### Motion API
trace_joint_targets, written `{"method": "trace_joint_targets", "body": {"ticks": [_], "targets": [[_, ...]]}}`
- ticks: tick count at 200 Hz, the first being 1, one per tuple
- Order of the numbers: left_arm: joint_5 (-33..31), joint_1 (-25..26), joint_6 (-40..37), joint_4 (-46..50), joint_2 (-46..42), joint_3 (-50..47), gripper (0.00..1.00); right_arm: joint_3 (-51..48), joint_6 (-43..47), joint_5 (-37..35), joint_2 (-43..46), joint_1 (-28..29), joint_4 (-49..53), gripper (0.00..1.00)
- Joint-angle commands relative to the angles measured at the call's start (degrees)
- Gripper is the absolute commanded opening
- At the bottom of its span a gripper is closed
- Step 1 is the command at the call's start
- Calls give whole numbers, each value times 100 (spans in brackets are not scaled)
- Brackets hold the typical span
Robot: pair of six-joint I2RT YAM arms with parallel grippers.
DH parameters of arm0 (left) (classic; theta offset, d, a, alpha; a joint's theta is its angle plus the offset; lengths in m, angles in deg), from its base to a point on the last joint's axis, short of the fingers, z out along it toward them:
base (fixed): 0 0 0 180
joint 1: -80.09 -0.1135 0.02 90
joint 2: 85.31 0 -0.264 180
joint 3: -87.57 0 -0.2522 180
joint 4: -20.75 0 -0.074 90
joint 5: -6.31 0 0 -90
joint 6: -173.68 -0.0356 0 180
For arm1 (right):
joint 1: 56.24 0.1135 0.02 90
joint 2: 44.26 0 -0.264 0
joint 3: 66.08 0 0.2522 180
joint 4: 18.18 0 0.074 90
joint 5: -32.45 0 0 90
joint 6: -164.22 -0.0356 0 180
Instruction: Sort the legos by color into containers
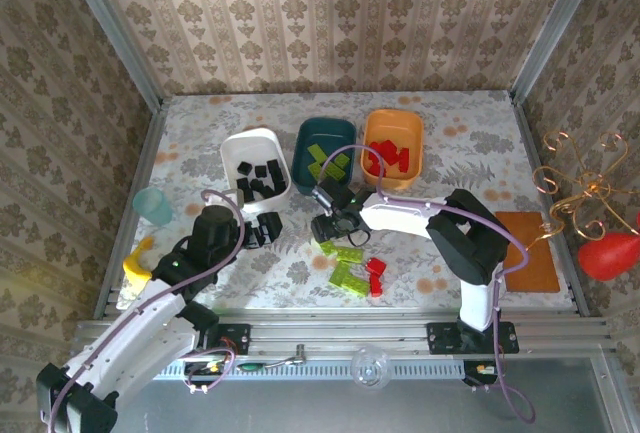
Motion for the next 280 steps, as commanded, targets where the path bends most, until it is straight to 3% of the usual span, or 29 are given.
{"method": "trace_joint_targets", "body": {"ticks": [1, 41, 78, 112, 171, 256, 280], "targets": [[35, 38, 89, -84, -5, -98, 100, 189, -166, -285, -101, -108, 113, 64], [48, 37, 107, -118, -1, -160, 100, 243, -149, -278, -303, -115, 94, 56], [92, 43, 116, -217, 82, -195, 100, 195, -5, -240, -264, -122, -40, 42], [119, 43, 113, -230, 106, -204, 100, 75, 120, -224, 230, -119, -93, 36], [221, 43, 128, -412, -70, -319, 100, 68, 346, -106, 1291, -181, -187, 34], [353, 212, 351, -373, -213, -519, 97, 2831, 159, -38, -941, -1061, 383, 33], [261, 347, 446, -372, -251, -613, 98, 3483, 158, -23, -1313, -1156, 665, 40]]}}
